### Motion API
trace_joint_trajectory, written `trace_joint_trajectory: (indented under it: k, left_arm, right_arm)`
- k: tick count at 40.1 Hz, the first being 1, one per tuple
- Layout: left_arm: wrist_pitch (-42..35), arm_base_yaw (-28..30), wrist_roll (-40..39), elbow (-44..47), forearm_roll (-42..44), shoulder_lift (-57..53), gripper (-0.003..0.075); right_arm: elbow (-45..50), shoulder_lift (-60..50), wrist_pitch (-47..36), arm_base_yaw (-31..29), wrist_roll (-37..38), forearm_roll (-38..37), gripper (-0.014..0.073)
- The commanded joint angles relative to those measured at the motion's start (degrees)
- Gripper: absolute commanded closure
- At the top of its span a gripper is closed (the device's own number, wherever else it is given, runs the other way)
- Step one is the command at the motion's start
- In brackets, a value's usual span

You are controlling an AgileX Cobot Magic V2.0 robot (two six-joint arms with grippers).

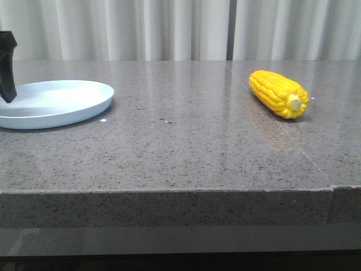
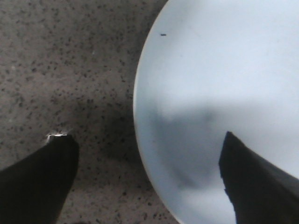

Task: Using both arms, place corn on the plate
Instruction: 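Lower the left gripper onto the pale blue plate rim and drag it toward the corn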

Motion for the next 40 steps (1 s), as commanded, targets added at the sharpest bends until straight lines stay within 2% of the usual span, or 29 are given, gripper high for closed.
trace_joint_trajectory:
  k: [1,4,12,20,29,34,40]
  left_arm:
    - [-2.43,-0.33,0.12,-2.09,-1.28,-0.97,0.0290]
    - [-2.95,-0.33,0.12,-2.09,-1.28,0.20,0.0346]
    - [-2.95,-0.33,0.12,-2.09,-1.87,1.29,0.0440]
    - [-3.55,-0.33,0.25,-2.09,-1.87,1.29,0.0738]
    - [-6.12,-0.33,0.24,-2.09,-2.53,0.77,0.0741]
    - [-7.72,-0.33,0.61,-2.31,-5.99,-1.11,0.0741]
    - [-4.53,-2.35,1.34,-6.64,-9.24,-2.04,0.0740]
  right_arm:
    - [-1.90,0.93,-4.39,0.06,-0.50,-0.06,-0.0019]
    - [-1.90,0.93,-4.39,0.06,-0.50,-0.06,-0.0019]
    - [-1.90,0.93,-4.39,0.06,-0.50,-0.06,-0.0019]
    - [-1.90,0.93,-4.39,0.06,-0.50,-0.06,-0.0019]
    - [-1.90,0.93,-4.39,0.06,-0.50,-0.06,-0.0019]
    - [-1.90,0.93,-4.39,0.06,-0.50,-0.06,-0.0019]
    - [-1.90,0.93,-4.39,0.06,-0.50,-0.06,-0.0019]
